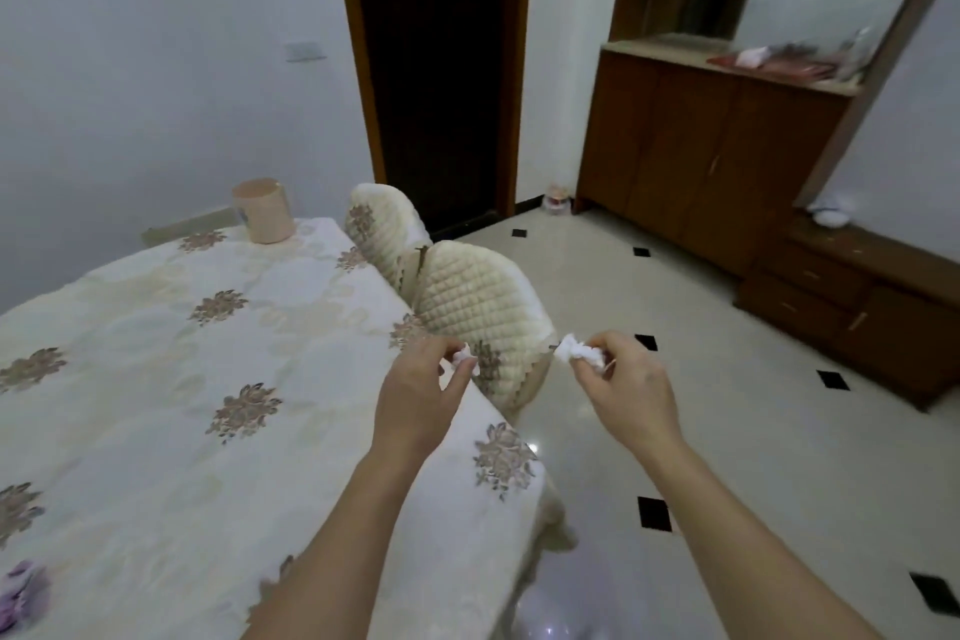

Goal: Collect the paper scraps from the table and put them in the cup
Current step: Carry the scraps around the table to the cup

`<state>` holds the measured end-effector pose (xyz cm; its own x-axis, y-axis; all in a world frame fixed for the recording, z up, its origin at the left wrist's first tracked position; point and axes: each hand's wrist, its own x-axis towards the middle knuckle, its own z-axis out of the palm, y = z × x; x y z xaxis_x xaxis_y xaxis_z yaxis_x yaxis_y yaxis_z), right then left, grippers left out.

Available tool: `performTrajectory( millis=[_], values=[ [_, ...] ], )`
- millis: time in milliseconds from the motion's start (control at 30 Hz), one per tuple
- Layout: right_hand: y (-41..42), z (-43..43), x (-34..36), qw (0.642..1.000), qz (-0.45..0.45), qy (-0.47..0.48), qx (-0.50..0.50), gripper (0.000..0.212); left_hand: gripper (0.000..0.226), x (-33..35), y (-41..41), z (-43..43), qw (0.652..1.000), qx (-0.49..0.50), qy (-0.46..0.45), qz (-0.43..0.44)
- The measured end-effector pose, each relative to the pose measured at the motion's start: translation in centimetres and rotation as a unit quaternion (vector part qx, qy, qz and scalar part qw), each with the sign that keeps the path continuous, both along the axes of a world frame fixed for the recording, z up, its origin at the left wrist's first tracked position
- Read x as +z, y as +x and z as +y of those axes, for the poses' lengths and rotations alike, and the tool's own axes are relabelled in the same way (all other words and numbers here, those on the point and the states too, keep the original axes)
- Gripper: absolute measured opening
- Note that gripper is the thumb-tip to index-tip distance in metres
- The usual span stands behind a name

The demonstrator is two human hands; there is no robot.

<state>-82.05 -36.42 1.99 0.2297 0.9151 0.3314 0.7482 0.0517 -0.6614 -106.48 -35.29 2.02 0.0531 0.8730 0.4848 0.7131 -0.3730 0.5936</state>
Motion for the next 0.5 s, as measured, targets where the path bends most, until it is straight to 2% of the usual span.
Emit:
performTrajectory(
  millis=[267, 500],
  values=[
    [7.5, -0.3, -0.7, 0.998, 0.006, -0.019, -0.065, 0.011, 0.013, -0.7, 7.7, 3.1, 0.997, -0.071, -0.012, 0.011],
    [14.2, 5.4, -1.5, 0.996, 0.032, -0.01, -0.078, 0.01, 0.012, -0.7, 15.6, 8.9, 0.996, -0.089, -0.014, 0.008]
  ],
)
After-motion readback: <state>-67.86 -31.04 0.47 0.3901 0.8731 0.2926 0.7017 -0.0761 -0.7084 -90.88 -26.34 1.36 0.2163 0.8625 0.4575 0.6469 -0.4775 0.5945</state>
